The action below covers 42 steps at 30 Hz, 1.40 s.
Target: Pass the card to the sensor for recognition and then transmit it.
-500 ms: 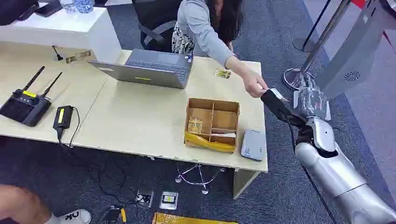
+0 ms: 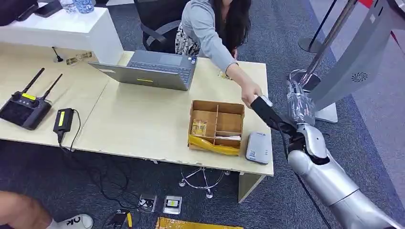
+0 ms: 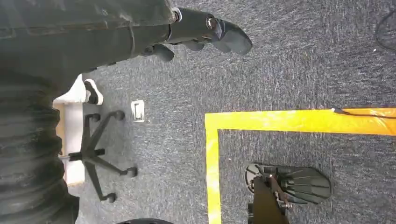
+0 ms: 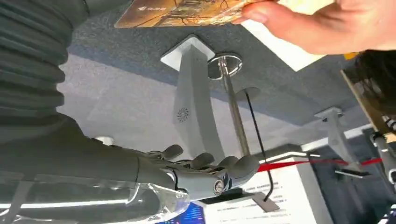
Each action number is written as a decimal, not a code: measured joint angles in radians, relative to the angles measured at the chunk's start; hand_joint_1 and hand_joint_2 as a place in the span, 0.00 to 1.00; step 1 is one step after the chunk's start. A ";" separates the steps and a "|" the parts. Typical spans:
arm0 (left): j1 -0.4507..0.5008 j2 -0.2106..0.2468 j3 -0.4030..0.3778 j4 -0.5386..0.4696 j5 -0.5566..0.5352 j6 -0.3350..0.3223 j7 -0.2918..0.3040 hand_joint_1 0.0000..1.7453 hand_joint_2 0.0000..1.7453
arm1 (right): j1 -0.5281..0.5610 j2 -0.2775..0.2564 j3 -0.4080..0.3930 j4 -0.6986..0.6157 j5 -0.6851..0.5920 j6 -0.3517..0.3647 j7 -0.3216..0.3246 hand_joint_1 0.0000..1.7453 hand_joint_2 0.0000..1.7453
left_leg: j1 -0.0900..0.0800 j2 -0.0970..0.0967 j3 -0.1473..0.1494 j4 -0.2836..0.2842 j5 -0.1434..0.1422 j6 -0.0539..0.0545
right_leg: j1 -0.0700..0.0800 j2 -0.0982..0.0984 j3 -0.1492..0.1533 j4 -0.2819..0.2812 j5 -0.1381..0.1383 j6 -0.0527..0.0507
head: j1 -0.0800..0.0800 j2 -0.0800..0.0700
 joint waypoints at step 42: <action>0.001 0.003 -0.010 0.000 0.024 0.040 -0.018 0.00 0.00 | 0.075 -0.021 0.015 -0.055 0.024 0.020 -0.019 1.00 1.00 | 0.000 0.000 0.000 0.000 0.000 0.000 | 0.000 0.000 0.000 0.000 0.000 0.000 | 0.000 0.000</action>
